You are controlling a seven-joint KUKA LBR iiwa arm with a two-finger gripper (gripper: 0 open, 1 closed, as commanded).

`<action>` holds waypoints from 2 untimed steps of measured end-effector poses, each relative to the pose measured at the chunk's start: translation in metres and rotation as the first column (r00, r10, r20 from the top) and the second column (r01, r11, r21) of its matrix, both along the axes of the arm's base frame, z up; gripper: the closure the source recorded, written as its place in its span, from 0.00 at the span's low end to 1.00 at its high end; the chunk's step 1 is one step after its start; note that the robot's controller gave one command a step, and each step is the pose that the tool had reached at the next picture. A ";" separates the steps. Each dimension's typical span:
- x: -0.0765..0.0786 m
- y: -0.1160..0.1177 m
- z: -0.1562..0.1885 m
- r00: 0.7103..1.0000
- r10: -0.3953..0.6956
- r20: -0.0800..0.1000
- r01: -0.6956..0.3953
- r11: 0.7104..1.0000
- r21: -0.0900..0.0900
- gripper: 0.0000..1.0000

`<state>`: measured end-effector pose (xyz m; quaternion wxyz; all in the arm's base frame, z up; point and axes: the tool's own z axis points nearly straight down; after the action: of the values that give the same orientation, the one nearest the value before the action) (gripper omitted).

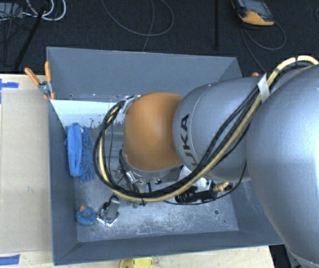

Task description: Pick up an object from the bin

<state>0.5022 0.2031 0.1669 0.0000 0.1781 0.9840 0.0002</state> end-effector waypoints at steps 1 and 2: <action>-0.012 -0.005 -0.083 0.985 -0.171 0.000 0.171 0.985 0.001 0.00; 0.004 0.012 -0.098 0.949 0.314 -0.003 -0.314 0.949 -0.003 1.00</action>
Offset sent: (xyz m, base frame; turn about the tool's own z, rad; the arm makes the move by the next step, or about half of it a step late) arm 0.0038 0.0137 -0.0969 -0.3204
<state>0.5062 0.2152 0.0692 -0.0008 0.0195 0.9998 -0.0016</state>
